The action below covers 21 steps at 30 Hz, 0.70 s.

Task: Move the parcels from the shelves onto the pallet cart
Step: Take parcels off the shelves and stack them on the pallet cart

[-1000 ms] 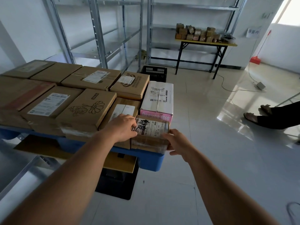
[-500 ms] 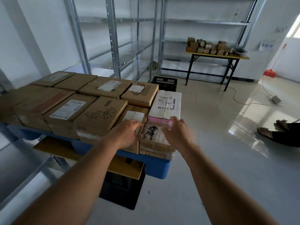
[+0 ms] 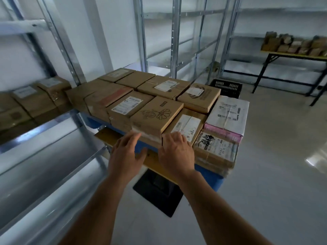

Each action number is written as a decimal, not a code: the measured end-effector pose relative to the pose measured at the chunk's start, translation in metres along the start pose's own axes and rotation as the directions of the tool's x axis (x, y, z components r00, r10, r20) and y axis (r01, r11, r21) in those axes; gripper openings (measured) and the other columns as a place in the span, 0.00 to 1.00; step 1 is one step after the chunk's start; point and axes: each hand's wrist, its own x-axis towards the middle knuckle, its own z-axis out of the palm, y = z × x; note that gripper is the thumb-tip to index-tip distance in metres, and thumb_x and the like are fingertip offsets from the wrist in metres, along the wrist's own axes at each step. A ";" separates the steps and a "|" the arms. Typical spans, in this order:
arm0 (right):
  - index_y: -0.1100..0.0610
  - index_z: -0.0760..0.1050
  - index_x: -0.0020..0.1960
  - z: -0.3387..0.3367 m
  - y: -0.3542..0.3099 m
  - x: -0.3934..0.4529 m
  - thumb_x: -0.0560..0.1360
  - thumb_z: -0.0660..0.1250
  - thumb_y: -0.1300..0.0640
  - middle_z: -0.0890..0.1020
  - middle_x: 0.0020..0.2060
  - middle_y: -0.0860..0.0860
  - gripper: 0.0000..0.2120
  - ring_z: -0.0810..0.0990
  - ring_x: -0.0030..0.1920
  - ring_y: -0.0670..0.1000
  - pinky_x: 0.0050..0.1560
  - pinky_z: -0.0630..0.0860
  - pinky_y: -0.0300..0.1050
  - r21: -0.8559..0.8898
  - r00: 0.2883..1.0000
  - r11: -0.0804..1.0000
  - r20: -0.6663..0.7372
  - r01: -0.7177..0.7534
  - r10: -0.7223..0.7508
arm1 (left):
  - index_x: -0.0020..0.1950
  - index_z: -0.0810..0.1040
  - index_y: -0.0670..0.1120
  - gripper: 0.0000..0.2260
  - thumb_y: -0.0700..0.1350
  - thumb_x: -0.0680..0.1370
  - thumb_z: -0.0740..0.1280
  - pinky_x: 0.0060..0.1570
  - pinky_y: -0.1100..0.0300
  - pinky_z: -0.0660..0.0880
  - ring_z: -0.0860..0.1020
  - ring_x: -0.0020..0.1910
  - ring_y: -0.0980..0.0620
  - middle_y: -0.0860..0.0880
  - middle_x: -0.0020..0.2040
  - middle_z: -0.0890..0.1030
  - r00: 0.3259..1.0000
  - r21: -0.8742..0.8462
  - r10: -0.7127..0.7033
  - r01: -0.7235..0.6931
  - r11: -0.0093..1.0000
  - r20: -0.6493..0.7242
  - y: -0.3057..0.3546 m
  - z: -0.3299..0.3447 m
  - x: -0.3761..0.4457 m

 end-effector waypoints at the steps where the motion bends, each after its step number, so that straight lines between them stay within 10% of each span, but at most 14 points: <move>1: 0.53 0.71 0.61 0.005 -0.006 0.000 0.77 0.56 0.52 0.73 0.56 0.52 0.14 0.71 0.57 0.52 0.56 0.68 0.47 0.001 1.000 1.000 0.005 0.015 -0.015 | 0.73 0.63 0.51 0.26 0.54 0.77 0.64 0.68 0.46 0.62 0.58 0.73 0.49 0.49 0.75 0.61 1.000 0.013 -0.019 0.019 1.000 -0.008 -0.007 -0.003 -0.003; 15: 0.51 0.70 0.62 0.077 -0.181 0.007 0.77 0.58 0.48 0.73 0.59 0.51 0.15 0.71 0.60 0.52 0.59 0.67 0.47 -0.020 0.951 0.955 0.092 0.297 -0.294 | 0.72 0.66 0.47 0.27 0.55 0.76 0.65 0.70 0.47 0.56 0.61 0.72 0.44 0.44 0.73 0.64 0.950 0.166 -0.193 0.237 0.957 -0.245 -0.154 -0.113 -0.049; 21: 0.49 0.61 0.72 0.112 -0.296 -0.012 0.77 0.52 0.37 0.64 0.71 0.54 0.27 0.63 0.71 0.56 0.68 0.61 0.54 -0.015 0.874 0.881 0.142 0.472 -0.466 | 0.75 0.57 0.52 0.31 0.65 0.76 0.54 0.73 0.46 0.42 0.47 0.76 0.47 0.47 0.77 0.52 0.892 0.212 -0.305 0.387 0.898 -0.334 -0.241 -0.189 -0.101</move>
